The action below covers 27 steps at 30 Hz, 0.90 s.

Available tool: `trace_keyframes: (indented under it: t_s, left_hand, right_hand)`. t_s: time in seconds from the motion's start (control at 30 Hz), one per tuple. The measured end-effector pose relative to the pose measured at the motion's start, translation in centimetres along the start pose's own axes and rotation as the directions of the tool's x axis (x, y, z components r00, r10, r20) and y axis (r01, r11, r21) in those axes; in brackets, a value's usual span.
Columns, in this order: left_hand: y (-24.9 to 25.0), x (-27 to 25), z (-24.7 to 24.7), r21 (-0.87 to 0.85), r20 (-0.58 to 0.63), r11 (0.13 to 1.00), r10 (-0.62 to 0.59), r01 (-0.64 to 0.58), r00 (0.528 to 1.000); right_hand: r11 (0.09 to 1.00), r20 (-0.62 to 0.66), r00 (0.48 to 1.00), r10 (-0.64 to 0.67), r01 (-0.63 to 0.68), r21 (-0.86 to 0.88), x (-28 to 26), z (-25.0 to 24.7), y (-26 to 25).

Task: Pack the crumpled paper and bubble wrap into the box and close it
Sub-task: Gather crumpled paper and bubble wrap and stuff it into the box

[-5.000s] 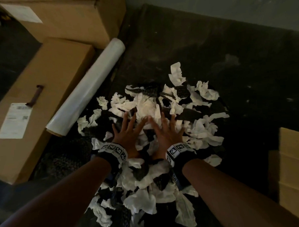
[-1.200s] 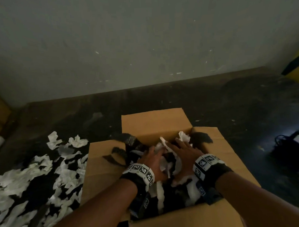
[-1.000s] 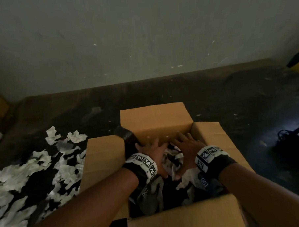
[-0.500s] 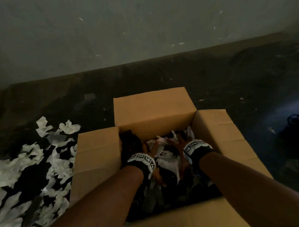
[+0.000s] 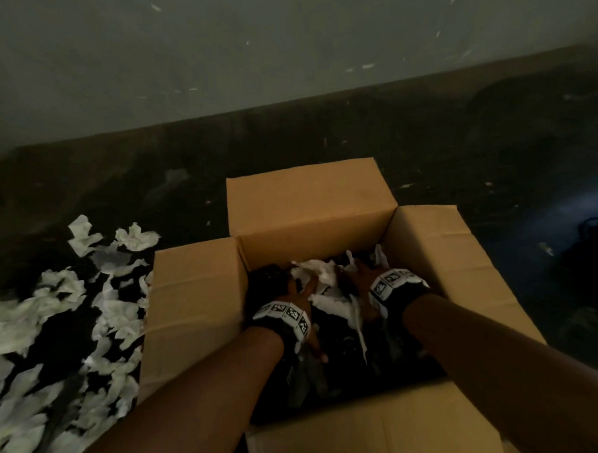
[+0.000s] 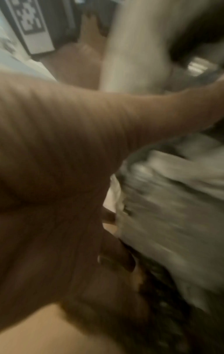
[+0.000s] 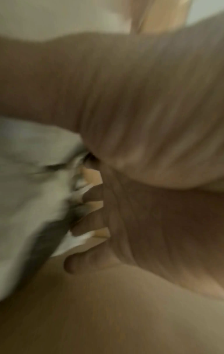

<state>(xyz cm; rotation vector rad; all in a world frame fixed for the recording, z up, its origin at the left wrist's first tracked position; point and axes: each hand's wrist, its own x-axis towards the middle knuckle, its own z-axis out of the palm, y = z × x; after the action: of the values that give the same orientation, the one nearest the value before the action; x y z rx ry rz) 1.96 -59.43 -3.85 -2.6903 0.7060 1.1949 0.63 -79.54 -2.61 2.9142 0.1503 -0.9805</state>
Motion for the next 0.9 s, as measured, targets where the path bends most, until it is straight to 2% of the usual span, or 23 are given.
trace_keyframes:
  t_s: [0.07,0.17,0.3,0.4,0.47,0.57,0.7,0.9]
  left_hand:
    - [0.0,-0.1,-1.1,-0.082,-0.101,0.997,-0.004,-0.004,0.995]
    - [-0.3,-1.5,-2.8,-0.063,-0.24,0.995,0.06,-0.077,0.969]
    - [-0.8,-5.1,-5.5,-0.107,-0.389,0.982,0.1,-0.153,0.916]
    - [-2.2,-9.0,-7.1,-0.108,-0.502,0.979,0.095,-0.171,0.86]
    - [-4.3,-11.8,-7.2,-0.112,-0.576,0.977,0.086,-0.183,0.813]
    - [-8.5,-15.6,-5.9,-0.151,-0.68,0.971,0.035,-0.186,0.732]
    - [-15.7,-19.8,-2.0,-0.262,-0.73,0.953,-0.094,-0.15,0.677]
    - [-27.4,-24.9,7.0,-0.427,-0.701,0.904,-0.307,-0.034,0.644]
  right_hand:
    - [0.999,0.083,0.996,-0.03,0.027,0.028,-0.4,-1.9,-0.1]
    - [0.999,0.069,0.998,-0.009,0.006,0.039,-1.6,-4.4,-0.6]
    - [0.999,-0.16,0.987,0.026,-0.019,0.044,-4.8,-6.9,-1.9]
    - [0.997,-0.309,0.951,0.031,-0.007,0.077,-6.7,-8.9,-4.4]
    - [0.994,-0.405,0.914,-0.011,0.055,0.097,-7.8,-10.0,-6.8]
    - [0.976,-0.514,0.853,-0.09,0.179,0.127,-9.1,-11.3,-11.8]
    - [0.942,-0.594,0.775,-0.215,0.325,0.083,-8.9,-12.0,-20.4]
    - [0.85,-0.603,0.668,-0.435,0.527,-0.029,-6.3,-11.5,-35.0]
